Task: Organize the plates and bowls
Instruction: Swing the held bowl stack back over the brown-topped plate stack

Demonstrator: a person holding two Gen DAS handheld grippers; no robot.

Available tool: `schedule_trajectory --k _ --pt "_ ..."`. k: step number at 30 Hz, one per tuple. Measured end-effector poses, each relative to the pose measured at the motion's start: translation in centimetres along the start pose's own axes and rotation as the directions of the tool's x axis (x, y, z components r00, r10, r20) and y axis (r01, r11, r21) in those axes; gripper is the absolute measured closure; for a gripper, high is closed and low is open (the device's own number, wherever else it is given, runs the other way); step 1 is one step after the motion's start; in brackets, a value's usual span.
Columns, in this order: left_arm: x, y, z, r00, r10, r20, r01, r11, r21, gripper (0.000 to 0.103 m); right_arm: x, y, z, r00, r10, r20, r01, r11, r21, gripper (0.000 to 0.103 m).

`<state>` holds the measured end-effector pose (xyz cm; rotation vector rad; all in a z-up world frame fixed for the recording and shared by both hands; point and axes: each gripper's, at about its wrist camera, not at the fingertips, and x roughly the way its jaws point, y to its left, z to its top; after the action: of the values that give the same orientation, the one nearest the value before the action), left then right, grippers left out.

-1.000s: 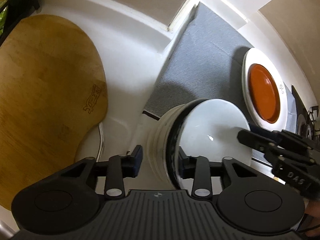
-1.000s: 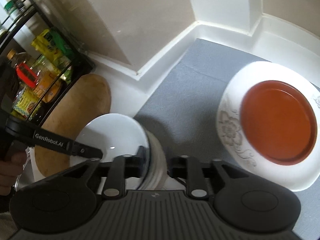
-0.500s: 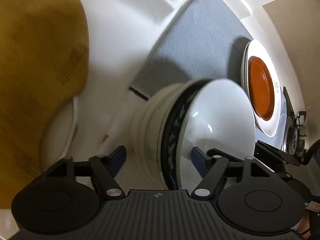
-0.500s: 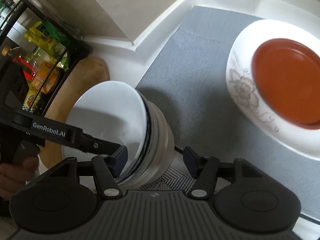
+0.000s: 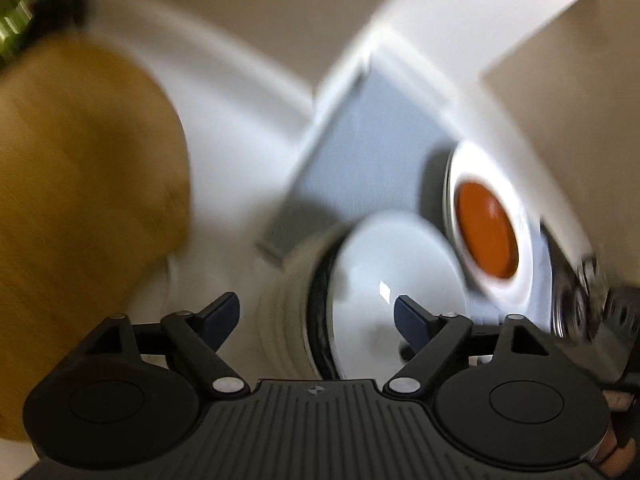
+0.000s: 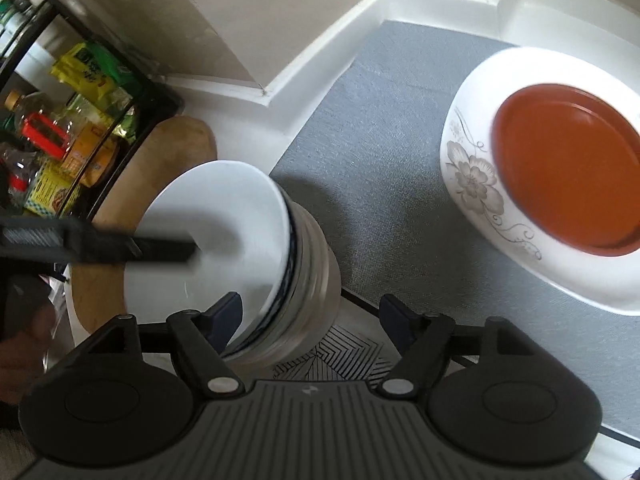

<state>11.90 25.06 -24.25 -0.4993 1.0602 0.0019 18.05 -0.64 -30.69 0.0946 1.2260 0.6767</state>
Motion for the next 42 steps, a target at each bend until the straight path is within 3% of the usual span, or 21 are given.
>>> schedule_trajectory --k 2,4,5,8,9,10,11,12,13,14,16,19,21,23,25,28,31,35,39,42 --pt "-2.3 -1.0 -0.4 0.987 0.064 0.148 -0.071 0.996 0.047 0.008 -0.3 -0.1 -0.2 1.000 0.003 0.009 -0.003 1.000 0.014 0.021" --pt "-4.0 -2.8 -1.0 0.954 0.127 0.271 -0.179 0.968 0.176 0.002 -0.6 -0.3 -0.3 1.000 0.006 0.016 -0.007 1.000 0.029 0.021" --pt "-4.7 -3.7 -1.5 0.924 0.161 0.347 -0.248 0.943 0.221 0.002 -0.7 -0.2 -0.3 1.000 0.004 0.019 -0.005 1.000 0.030 0.021" --pt "-6.7 -5.8 -3.6 0.788 0.200 0.583 -0.429 0.857 0.287 0.000 -0.9 0.0 -0.4 1.000 0.004 0.025 -0.004 1.000 0.018 0.021" --pt "-6.9 -6.3 -4.0 0.767 0.189 0.613 -0.448 0.842 0.300 0.000 -0.9 0.1 -0.4 1.000 0.004 0.027 -0.005 1.000 0.016 0.021" --pt "-6.9 -6.5 -4.0 0.783 0.168 0.598 -0.431 0.841 0.329 0.000 -1.0 0.1 -0.4 1.000 0.005 0.029 -0.006 1.000 0.018 0.021" --pt "-6.4 -6.7 -3.6 0.833 0.151 0.533 -0.387 0.848 0.363 0.000 -1.1 0.0 -0.4 0.999 0.007 0.031 -0.008 1.000 0.021 0.021" --pt "-5.9 -6.3 -2.9 0.887 0.139 0.440 -0.319 0.874 0.367 0.000 -1.1 0.0 -0.5 0.999 0.009 0.034 -0.010 1.000 0.026 0.021" --pt "-5.4 -5.5 -2.2 0.931 0.122 0.344 -0.244 0.909 0.337 0.000 -1.2 -0.1 -0.5 0.999 0.011 0.036 -0.012 1.000 0.029 0.021" --pt "-4.6 -4.6 -1.5 0.962 0.103 0.253 -0.175 0.944 0.280 0.000 -1.2 -0.1 -0.4 0.999 0.011 0.038 -0.012 0.999 0.030 0.021" --pt "-3.0 -3.0 -0.7 0.987 0.086 0.135 -0.108 0.980 0.166 0.008 -1.3 -0.3 -0.5 0.999 0.003 0.048 -0.005 0.999 0.040 0.021" --pt "-0.4 -0.9 0.1 0.996 0.084 0.018 -0.086 0.993 0.086 0.015 -1.0 -0.7 -0.5 0.999 0.008 0.051 -0.012 0.997 0.074 0.021" --pt "1.5 0.3 0.7 0.997 0.002 -0.081 0.000 1.000 0.029 0.019 -0.5 -0.9 -0.3 0.999 0.014 0.044 -0.018 0.995 0.093 0.021" --pt "3.4 1.6 0.6 0.980 -0.107 -0.166 0.101 0.994 -0.048 0.028 0.1 -1.0 -0.3 0.999 0.022 0.037 -0.026 0.993 0.111 0.021" --pt "5.2 2.5 0.1 0.966 -0.119 -0.229 0.099 0.990 -0.096 0.038 0.8 -1.1 -0.3 0.999 0.037 0.026 -0.040 0.992 0.121 0.021" --pt "6.0 4.1 -0.3 0.962 -0.153 -0.224 0.118 0.979 -0.163 0.038 1.6 -1.2 -0.5 1.000 0.003 0.022 -0.006 0.992 0.124 0.023" --pt "5.8 4.2 -0.5 0.957 -0.163 -0.240 0.128 0.979 -0.155 0.039 2.0 -1.4 -0.9 0.999 0.041 0.008 -0.042 0.990 0.137 0.027" --pt "6.1 2.3 -0.1 0.961 -0.107 -0.254 0.095 0.994 -0.061 0.038 2.0 -1.9 -0.8 0.995 0.100 0.025 -0.103 0.978 0.181 0.040" --pt "5.7 1.3 0.4 0.957 -0.062 -0.282 0.053 0.998 -0.039 0.046 1.5 -2.0 -0.6 0.995 0.093 0.030 -0.097 0.976 0.194 0.054" --pt "5.1 -0.1 0.3 0.957 -0.018 -0.289 0.026 0.999 0.023 0.050 0.8 -1.2 -0.3 0.998 0.052 0.032 -0.056 0.989 0.139 0.063"
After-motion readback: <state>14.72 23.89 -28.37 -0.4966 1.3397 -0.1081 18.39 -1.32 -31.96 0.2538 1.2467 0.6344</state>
